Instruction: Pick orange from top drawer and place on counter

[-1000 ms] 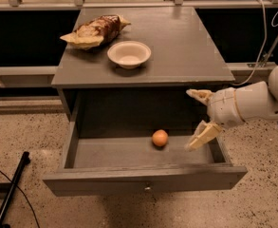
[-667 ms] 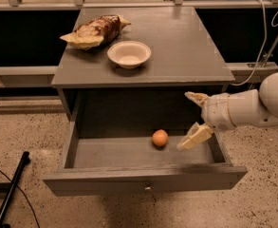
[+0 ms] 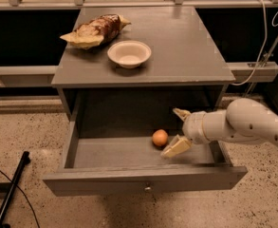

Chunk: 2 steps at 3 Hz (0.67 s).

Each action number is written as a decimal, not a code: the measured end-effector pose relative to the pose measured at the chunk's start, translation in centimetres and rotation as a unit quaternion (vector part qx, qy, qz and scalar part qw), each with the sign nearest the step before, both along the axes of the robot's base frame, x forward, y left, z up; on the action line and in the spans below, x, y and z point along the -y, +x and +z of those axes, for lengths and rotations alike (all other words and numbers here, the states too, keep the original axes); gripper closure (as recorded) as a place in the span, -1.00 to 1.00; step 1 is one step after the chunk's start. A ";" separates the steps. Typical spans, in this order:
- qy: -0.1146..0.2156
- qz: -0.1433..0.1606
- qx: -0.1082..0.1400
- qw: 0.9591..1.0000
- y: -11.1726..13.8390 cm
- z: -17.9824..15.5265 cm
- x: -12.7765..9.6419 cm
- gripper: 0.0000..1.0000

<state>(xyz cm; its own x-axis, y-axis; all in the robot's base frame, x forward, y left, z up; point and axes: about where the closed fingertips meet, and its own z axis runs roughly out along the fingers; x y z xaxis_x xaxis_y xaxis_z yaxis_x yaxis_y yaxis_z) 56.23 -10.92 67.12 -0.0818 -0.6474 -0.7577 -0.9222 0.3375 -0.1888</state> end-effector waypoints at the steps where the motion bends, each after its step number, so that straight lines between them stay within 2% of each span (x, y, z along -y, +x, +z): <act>1: 0.009 -0.011 -0.005 1.000 0.8 -3.0 -1.1 -0.82; 2: 0.021 -0.022 -0.007 1.000 1.4 -4.7 -1.8 -0.64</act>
Offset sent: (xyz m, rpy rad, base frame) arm 0.0227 0.0212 -0.0655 0.0683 0.0185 -0.0796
